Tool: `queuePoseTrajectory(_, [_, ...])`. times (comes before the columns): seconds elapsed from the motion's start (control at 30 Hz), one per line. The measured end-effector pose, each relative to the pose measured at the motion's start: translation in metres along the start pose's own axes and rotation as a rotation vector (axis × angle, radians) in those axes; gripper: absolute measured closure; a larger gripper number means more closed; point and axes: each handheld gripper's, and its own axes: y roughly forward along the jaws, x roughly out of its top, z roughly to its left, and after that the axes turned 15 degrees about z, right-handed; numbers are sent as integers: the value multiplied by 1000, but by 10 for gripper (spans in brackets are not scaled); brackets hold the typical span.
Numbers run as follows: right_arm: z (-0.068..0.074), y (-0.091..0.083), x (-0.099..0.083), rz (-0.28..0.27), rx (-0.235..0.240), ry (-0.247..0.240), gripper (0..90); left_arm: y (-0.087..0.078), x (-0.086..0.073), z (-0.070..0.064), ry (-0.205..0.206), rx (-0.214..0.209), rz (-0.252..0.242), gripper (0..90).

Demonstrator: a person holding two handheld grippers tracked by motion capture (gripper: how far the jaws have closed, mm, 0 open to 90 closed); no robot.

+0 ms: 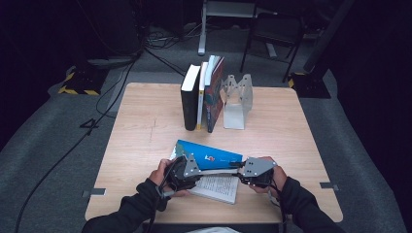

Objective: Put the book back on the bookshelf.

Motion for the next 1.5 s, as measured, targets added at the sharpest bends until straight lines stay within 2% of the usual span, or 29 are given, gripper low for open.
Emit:
queuePoseTrajectory(0.1, [2,-2,7,0,0,-5,734,0,5,-5,-1,37,1,667])
queuePoseTrajectory(0.23, [2,-3,9,-1,-8,1,730,-2,5,-5,6,55,-11,710])
queuePoseTrajectory(0.3, [1,-4,9,-9,-16,11,694,-3,3,-4,24,62,-36,731])
queuePoseTrajectory(0.47, [-7,-8,-1,-59,-8,105,518,-4,1,0,32,46,-55,752])
queuePoseTrajectory(0.5, [-10,-10,-5,-58,-14,121,503,-4,0,0,28,45,-63,753])
queuePoseTrajectory(0.57, [-18,-15,-18,-79,9,178,494,-6,0,1,28,42,-69,758])
queuePoseTrajectory(0.6, [-21,-15,-23,-69,9,202,491,-7,-1,2,26,44,-74,760])
queuePoseTrajectory(0.63, [-21,-15,-23,-69,9,202,491,-7,-1,2,26,44,-74,762])
queuePoseTrajectory(0.67, [-27,-14,-32,-42,11,242,491,-7,-1,3,23,42,-82,762])
queuePoseTrajectory(0.7, [-31,-10,-43,-18,34,288,491,-8,-2,4,25,47,-87,766])
queuePoseTrajectory(0.77, [-33,-1,-53,53,24,301,493,-10,-2,6,24,48,-97,771])
queuePoseTrajectory(0.8, [-33,3,-57,63,39,309,498,-11,-3,6,24,46,-103,773])
queuePoseTrajectory(0.87, [-32,11,-58,92,48,313,499,-12,-3,8,25,48,-106,778])
queuePoseTrajectory(0.93, [-31,15,-59,91,69,315,499,-15,-4,9,24,56,-116,784])
queuePoseTrajectory(1.03, [-30,20,-57,104,72,302,499,-18,-6,12,20,59,-129,794])
queuePoseTrajectory(1.2, [-31,29,-56,115,82,310,487,-26,-10,16,10,70,-157,801])
queuePoseTrajectory(1.37, [-31,40,-51,122,99,293,478,-32,-14,22,-3,56,-185,802])
queuePoseTrajectory(1.5, [-29,50,-45,109,138,283,461,-33,-17,24,-10,46,-196,801])
